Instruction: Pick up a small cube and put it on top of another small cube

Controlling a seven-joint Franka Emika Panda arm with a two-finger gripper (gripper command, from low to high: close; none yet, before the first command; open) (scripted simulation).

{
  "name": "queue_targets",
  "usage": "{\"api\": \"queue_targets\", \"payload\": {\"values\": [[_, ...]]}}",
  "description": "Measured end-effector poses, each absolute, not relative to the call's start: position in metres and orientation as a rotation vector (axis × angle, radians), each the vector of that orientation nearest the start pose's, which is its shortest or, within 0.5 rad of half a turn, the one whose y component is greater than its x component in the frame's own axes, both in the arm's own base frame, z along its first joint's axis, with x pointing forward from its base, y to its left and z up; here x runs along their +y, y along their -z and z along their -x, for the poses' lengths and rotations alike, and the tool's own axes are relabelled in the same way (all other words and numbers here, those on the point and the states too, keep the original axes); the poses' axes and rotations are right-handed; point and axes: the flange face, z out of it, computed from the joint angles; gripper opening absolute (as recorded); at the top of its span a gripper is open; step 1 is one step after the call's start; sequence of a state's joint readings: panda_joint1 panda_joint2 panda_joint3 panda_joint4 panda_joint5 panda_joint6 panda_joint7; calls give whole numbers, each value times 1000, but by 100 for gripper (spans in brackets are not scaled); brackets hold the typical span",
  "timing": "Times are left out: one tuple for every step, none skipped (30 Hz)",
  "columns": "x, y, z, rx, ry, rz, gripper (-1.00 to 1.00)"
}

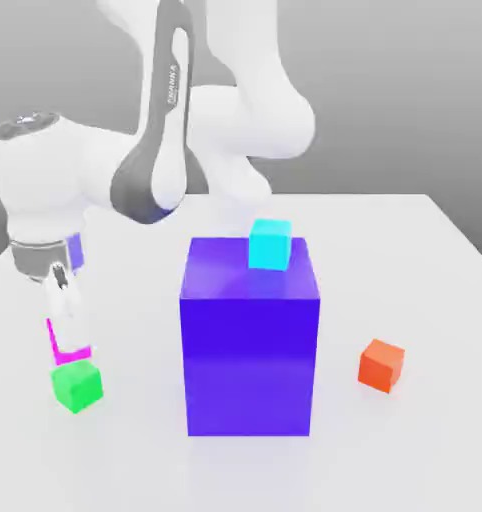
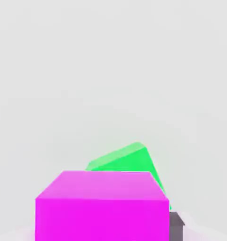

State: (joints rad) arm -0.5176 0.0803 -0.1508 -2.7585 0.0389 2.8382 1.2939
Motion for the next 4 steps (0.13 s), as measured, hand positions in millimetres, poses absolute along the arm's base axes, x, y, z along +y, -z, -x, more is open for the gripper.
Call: {"api": "queue_targets", "payload": {"values": [[-242,-184,-303,2642,1,1700,100],[-242,-184,-303,2642,1,1700,100],[-242,-184,-303,2642,1,1700,100],[-242,-184,-303,2642,1,1700,100]]}}
